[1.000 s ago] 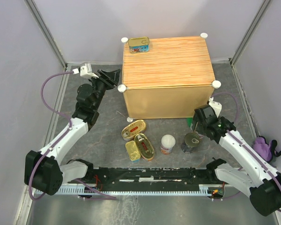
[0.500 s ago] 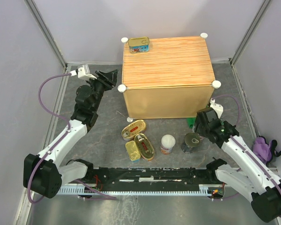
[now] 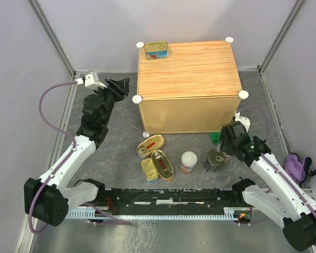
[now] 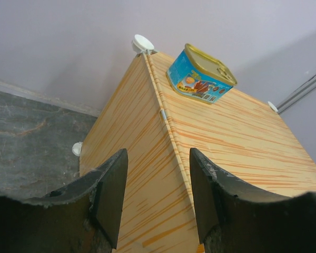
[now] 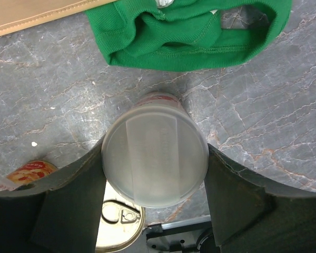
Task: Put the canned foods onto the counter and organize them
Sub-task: Pick up the canned food from the center of the board.
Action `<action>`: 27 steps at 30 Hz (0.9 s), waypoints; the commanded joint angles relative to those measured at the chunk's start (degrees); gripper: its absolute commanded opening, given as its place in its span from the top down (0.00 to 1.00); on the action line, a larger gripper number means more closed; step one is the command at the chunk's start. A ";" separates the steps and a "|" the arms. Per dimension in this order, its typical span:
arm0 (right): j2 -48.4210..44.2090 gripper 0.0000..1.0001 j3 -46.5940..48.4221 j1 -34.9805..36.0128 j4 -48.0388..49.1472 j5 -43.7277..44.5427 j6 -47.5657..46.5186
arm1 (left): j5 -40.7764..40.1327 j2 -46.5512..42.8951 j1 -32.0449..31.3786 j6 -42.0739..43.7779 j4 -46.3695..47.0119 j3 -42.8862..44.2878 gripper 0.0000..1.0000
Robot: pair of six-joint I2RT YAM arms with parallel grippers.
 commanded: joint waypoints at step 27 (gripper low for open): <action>-8.25 0.97 13.47 -0.13 -5.74 8.43 1.11 | -2.19 -13.38 -1.18 -4.03 -8.67 0.37 0.44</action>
